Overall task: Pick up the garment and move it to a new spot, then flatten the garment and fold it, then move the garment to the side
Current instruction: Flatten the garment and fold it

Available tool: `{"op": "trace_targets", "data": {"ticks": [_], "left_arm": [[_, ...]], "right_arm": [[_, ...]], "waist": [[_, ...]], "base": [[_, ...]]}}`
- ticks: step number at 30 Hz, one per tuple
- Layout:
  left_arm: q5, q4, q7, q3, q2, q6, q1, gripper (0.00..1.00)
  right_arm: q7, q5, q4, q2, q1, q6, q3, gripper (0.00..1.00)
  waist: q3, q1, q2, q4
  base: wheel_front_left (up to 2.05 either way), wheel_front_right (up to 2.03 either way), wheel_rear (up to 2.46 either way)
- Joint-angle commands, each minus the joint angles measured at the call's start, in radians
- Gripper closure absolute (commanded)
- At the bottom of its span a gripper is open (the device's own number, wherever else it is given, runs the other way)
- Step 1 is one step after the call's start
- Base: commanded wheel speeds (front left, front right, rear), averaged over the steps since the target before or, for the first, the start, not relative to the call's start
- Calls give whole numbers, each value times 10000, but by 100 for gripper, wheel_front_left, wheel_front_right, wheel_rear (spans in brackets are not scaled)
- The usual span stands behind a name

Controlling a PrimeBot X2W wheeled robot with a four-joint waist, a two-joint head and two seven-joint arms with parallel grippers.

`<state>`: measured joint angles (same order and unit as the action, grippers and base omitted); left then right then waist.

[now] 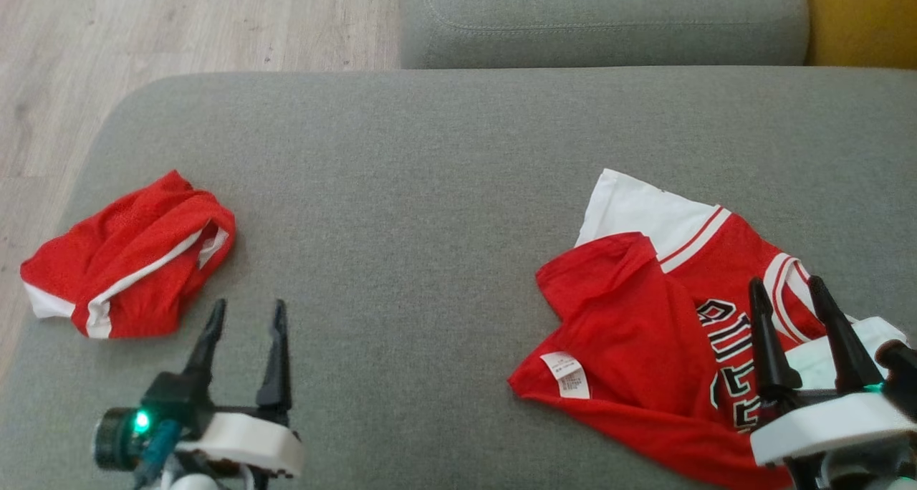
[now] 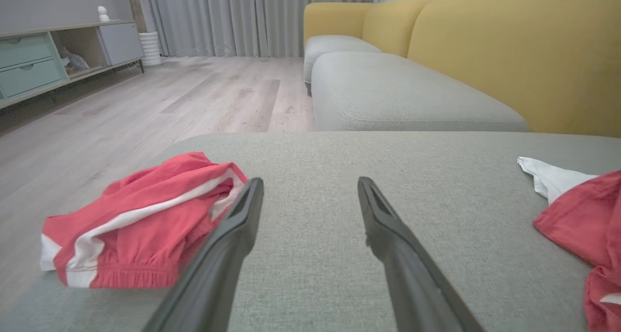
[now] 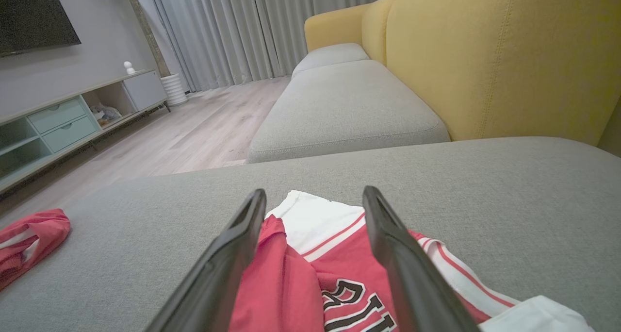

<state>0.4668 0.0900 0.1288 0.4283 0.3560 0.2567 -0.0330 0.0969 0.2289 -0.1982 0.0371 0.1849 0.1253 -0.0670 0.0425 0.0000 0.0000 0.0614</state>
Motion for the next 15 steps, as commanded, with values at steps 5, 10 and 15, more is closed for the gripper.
{"op": "trace_targets", "data": {"ticks": [5, 10, 15], "left_arm": [[-423, -414, -625, 825, -137, -773, -1649, 0], [-715, -70, -1151, 1970, -956, -1629, -2985, 0], [-854, 1184, -1565, 3170, -2207, -2735, -4517, 0]], "right_arm": [[70, 89, -474, 132, -346, 54, 273, 0], [131, 21, -526, 132, -614, 54, 277, 0], [113, -8, -523, 131, -996, 54, 264, 0]], "waist": [[442, 0, 0, -80], [967, 0, 0, -312], [1665, 0, 0, -748]], "base": [[0, 0, 0], [0, 0, 0], [0, 0, 0]]}}
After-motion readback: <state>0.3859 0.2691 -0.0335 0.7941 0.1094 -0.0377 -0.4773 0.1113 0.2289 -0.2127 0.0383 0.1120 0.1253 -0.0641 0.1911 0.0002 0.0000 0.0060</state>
